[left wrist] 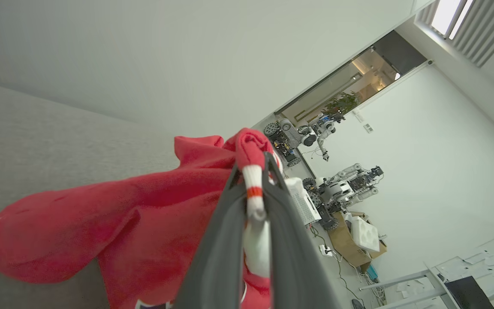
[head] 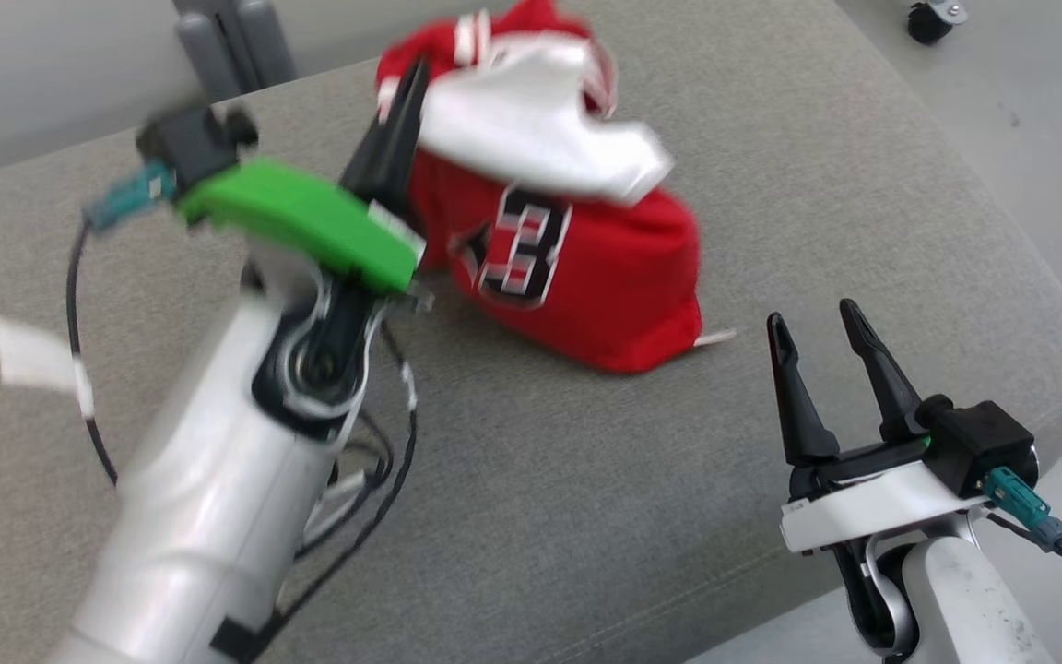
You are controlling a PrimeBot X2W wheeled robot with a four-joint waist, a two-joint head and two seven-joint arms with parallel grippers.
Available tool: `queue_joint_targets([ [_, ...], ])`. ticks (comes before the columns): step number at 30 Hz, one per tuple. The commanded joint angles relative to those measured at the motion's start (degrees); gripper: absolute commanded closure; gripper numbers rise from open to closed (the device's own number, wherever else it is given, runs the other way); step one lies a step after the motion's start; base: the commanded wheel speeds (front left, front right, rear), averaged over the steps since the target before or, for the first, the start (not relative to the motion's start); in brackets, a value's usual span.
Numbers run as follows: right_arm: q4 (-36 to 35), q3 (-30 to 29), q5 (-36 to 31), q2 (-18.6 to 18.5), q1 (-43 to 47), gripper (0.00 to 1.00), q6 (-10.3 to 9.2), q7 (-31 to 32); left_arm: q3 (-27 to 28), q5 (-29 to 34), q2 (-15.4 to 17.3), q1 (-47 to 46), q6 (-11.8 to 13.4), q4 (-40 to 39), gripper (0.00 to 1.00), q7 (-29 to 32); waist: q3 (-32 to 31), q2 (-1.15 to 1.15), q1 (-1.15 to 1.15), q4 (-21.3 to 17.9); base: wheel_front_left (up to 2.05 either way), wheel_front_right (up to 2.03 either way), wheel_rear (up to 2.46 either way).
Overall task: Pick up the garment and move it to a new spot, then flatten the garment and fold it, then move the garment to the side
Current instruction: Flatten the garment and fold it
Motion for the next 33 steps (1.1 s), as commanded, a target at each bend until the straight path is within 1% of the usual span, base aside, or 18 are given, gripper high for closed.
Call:
queue_joint_targets([
  [1, -0.14, -0.08, -0.57, -0.06, 0.30, 0.00, -0.06, -0.01, 0.03, -0.05, 1.46, 5.39, -0.80, 0.73, 1.00, -1.81, -0.39, 0.00, 0.00, 4.58, 0.00, 0.00, 0.00],
  [2, -0.17, -0.12, -0.83, -0.09, 0.23, 0.00, -0.06, -0.01, 0.69, -0.84, 2.00, 9.65, -1.17, 1.67, 1.00, -3.64, -0.51, 0.00, 0.00, 5.30, 0.00, 0.00, 0.00],
  [4, -0.18, -0.21, -1.49, -0.08, 0.24, 0.00, -0.06, -0.01, 0.74, 0.67, 3.66, 15.51, -2.24, 3.31, 1.00, -7.18, -0.62, 0.00, 0.00, 6.58, 0.00, 0.00, 0.00],
  [7, -0.22, -0.72, -2.43, -0.10, 0.94, 0.00, -0.06, -0.01, 0.24, 2.33, 4.37, 22.90, -3.15, 5.27, 1.00, -10.19, -1.00, 0.00, 0.00, 8.67, 0.00, 0.00, 0.00],
  [10, 0.00, -0.79, -3.16, -0.08, 1.49, 0.00, -0.06, -0.01, -0.92, 4.01, 4.47, 28.49, -2.72, 5.98, 1.00, -11.28, -1.40, 0.00, 0.00, 10.51, 0.00, 0.00, 0.00],
  [11, 0.07, -0.73, -3.18, -0.09, 1.56, 0.00, -0.06, -0.01, -1.11, 3.97, 4.29, 29.81, -2.33, 5.85, 0.96, -11.31, -1.54, 0.00, 0.00, 10.96, 0.00, 0.00, 0.00],
  [12, 0.14, -0.60, -3.28, -0.09, 1.70, 0.00, -0.06, -0.01, -2.14, 4.54, 4.43, 31.38, -2.03, 5.57, 0.60, -10.73, -1.72, 0.00, 0.00, 11.37, 0.00, 0.00, 0.00],
  [13, 0.21, -0.56, -3.33, -0.09, 1.89, 0.00, -0.06, -0.01, -3.08, 5.06, 4.68, 32.40, -1.82, 5.01, 0.05, -10.34, -1.87, 0.00, 0.00, 11.70, 0.00, 0.00, 0.00],
  [14, 0.25, -0.29, -3.34, -0.09, 2.07, 0.00, -0.06, -0.01, -3.55, 5.20, 5.06, 33.44, -1.22, 4.19, 0.00, -10.09, -2.04, 0.00, 0.00, 11.98, 0.00, 0.00, 0.00],
  [15, 0.28, -0.06, -3.35, -0.09, 2.12, 0.00, -0.06, -0.01, -4.08, 6.28, 5.84, 33.90, -0.71, 3.36, 0.00, -10.17, -2.14, 0.00, 0.00, 12.11, 0.00, 0.00, 0.00],
  [17, 0.32, 0.31, -3.32, -0.09, 2.09, 0.00, -0.07, -0.01, -5.10, 10.56, 7.85, 33.96, 1.46, 0.70, 0.00, -11.05, -2.37, 0.00, 0.00, 12.26, 0.00, 0.00, 0.00],
  [21, 0.35, 0.64, -3.22, -0.09, 2.32, 0.00, -0.06, -0.01, -5.72, 20.63, 10.61, 33.94, 6.75, -6.36, 0.00, -12.17, -2.72, 0.00, 0.00, 12.10, 0.00, 0.00, 0.00],
  [23, 0.46, 0.79, -3.37, -0.09, 2.37, 0.00, -0.06, -0.01, -6.24, 24.84, 11.47, 33.38, 8.38, -9.09, 0.00, -12.33, -2.67, 0.00, 0.00, 11.86, 0.00, 0.00, 0.00],
  [25, 0.35, 1.01, -3.48, -0.09, 2.21, 0.00, -0.06, -0.01, -7.54, 28.86, 12.14, 32.00, 9.12, -10.76, 0.00, -12.31, -2.34, 0.00, 0.00, 11.51, 0.00, 0.00, 0.00],
  [27, 0.42, 1.16, -3.53, -0.09, 1.86, 0.00, -0.06, -0.01, -9.69, 33.34, 13.30, 29.85, 9.88, -10.43, 0.00, -12.14, -1.90, 0.00, 0.00, 11.12, 0.00, 0.00, 0.00],
  [29, 0.53, 1.40, -3.47, -0.09, 1.34, 0.00, -0.06, -0.01, -11.44, 35.97, 13.12, 27.88, 10.59, -8.91, 0.00, -11.04, -1.45, 0.00, 0.00, 10.65, 0.00, 0.00, 0.00],
  [33, 0.56, 2.00, -2.90, -0.08, 0.34, 0.00, -0.06, -0.01, -14.22, 39.00, 12.90, 23.46, 11.31, -3.52, 0.00, -6.42, -0.39, 0.00, 0.00, 9.28, 0.00, 0.00, 0.00],
])
